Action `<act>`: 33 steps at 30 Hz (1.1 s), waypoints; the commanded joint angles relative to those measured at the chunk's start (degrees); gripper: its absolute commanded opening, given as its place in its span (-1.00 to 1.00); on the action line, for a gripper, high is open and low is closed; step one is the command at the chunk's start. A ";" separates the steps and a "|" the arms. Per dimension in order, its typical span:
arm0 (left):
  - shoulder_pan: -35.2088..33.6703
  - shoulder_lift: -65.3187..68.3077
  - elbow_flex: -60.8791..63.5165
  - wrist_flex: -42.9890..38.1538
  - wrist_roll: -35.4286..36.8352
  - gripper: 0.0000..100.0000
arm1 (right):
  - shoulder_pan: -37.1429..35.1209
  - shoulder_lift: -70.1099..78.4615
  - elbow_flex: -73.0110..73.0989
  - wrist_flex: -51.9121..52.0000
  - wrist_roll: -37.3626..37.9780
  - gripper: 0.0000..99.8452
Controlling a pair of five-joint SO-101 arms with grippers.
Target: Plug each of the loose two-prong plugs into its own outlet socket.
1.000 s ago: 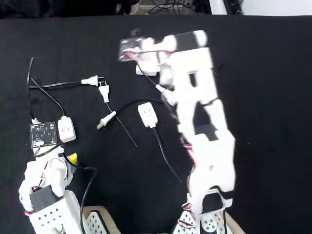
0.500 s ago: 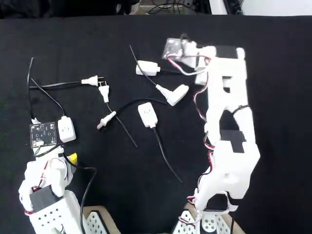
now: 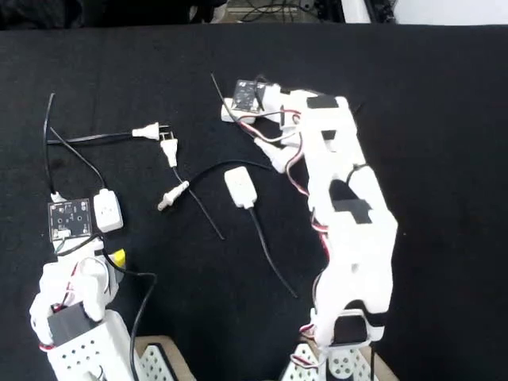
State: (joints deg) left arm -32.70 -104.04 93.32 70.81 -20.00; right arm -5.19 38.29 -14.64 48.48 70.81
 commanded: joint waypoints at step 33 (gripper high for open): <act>-0.40 -0.26 -0.31 -1.05 -0.18 -0.42 | 5.10 20.79 -53.67 32.09 -1.85 -0.75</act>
State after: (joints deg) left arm -32.70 -104.04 93.32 70.81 -20.00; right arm -0.97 59.74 -63.60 79.25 69.05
